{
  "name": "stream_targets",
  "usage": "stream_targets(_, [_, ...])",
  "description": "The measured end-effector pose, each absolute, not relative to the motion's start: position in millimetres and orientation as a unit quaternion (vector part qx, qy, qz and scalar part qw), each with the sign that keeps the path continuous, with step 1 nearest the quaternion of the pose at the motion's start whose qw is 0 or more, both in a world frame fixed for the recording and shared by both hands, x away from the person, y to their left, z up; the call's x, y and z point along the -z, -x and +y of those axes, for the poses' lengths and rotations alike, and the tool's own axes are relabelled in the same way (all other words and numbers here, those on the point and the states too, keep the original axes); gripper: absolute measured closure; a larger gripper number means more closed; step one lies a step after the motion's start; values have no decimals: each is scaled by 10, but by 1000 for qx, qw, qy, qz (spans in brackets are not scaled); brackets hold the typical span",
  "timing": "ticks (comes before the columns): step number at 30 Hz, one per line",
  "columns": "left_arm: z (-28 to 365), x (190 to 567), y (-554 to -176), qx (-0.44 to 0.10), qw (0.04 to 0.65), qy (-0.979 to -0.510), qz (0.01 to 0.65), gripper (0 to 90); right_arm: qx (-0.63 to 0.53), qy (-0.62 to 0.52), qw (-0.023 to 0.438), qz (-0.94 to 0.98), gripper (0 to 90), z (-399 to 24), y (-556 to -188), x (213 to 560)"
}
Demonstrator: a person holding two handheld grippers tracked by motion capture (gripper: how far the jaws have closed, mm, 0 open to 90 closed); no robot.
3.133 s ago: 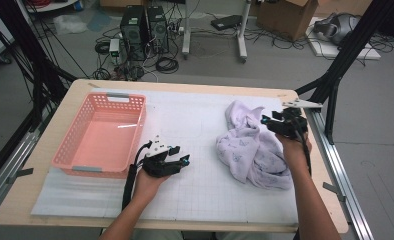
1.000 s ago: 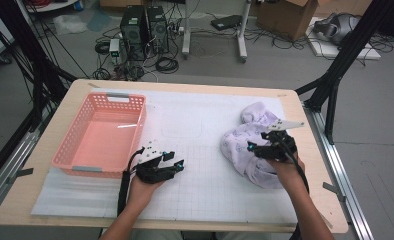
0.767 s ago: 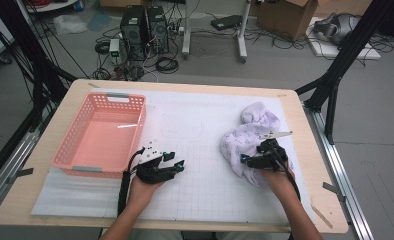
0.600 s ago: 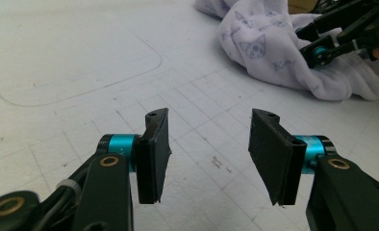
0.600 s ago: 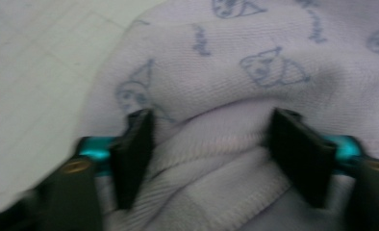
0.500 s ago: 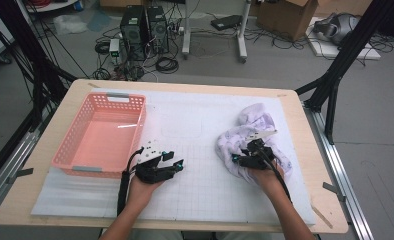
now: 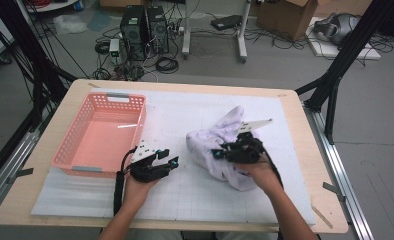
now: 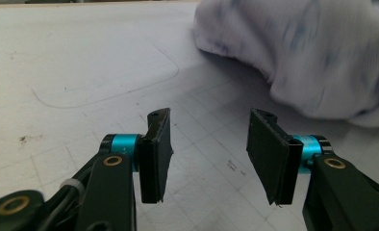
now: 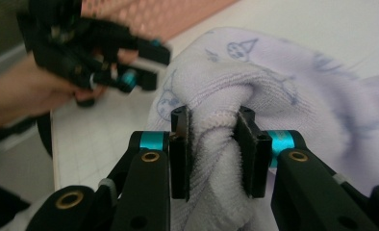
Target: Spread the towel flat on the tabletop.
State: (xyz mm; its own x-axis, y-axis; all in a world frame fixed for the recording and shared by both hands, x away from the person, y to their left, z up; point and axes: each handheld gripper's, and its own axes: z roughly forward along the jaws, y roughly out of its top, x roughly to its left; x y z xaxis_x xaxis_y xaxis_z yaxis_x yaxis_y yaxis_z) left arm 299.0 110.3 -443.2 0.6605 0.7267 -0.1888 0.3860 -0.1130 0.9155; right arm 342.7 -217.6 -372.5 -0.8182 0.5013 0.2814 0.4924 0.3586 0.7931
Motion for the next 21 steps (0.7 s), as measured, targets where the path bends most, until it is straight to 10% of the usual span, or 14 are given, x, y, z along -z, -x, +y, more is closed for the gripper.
stream_targets(16, [1022,4473,-3014,-144,543,-742,367,569,-344,-482,227,774,694,-3499,-3862,3772])
stream_targets(21, [963,4489,-3048,-137,543,-743,368,598,-344,-506,252,750,529,-3534,-3781,3821])
